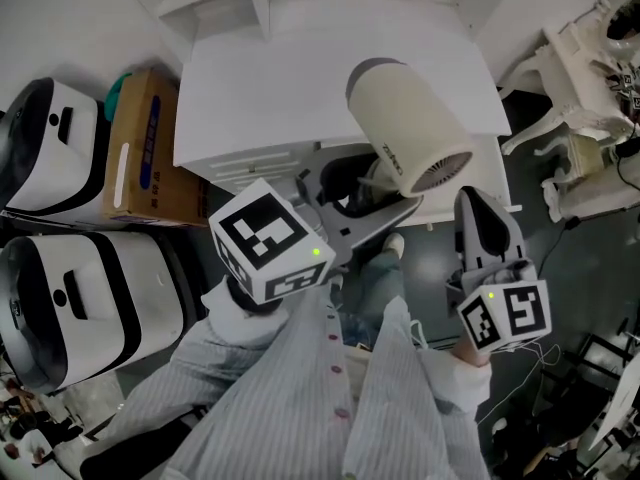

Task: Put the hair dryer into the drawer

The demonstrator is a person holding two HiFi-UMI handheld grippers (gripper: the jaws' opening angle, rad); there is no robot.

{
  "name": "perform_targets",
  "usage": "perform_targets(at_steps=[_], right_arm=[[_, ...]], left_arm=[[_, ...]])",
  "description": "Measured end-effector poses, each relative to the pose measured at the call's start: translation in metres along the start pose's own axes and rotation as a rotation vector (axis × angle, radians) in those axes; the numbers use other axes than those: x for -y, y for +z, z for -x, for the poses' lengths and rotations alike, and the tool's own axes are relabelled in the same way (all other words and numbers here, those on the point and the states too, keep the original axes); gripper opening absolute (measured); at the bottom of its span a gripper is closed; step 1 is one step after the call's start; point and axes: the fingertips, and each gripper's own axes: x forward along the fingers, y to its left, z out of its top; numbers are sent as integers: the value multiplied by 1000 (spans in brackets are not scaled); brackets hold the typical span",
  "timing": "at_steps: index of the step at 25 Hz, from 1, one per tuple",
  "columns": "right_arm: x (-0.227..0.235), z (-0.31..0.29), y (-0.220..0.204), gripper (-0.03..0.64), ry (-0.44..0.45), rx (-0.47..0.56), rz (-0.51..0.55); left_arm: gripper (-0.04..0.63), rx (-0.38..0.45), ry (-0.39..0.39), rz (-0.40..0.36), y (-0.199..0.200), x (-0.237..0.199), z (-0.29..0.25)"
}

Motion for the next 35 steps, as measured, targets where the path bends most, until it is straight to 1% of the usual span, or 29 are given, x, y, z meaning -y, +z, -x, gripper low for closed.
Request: perform_targets(at_steps=[5,8,15,19,23,28,31,35], right_arm=[[43,-28,4,12,42,-8,0],[72,-44,10,12,73,-9,4],[128,-80,24,12,176,-18,21],[151,-99,32,12,269,-30,41],[165,-114,29,12,349,-51,60],[171,-129,23,12,397,-74,67],[169,-134,23,12,410,-72,53],[165,-139,26,12,402,-67,55]], left_arm=[[216,-12,32,13,1,-24,-41],[216,-12,64,16,7,-38,-69],[216,6,161,18,25,-66,-125],[216,28,249,34,33,-79,-146],[216,38,327,51,31,-91,-158],[216,30,373,76,23,-99,-161],[216,20,383,81,21,-101,-158],[216,10,368,74,23,-105,-155]])
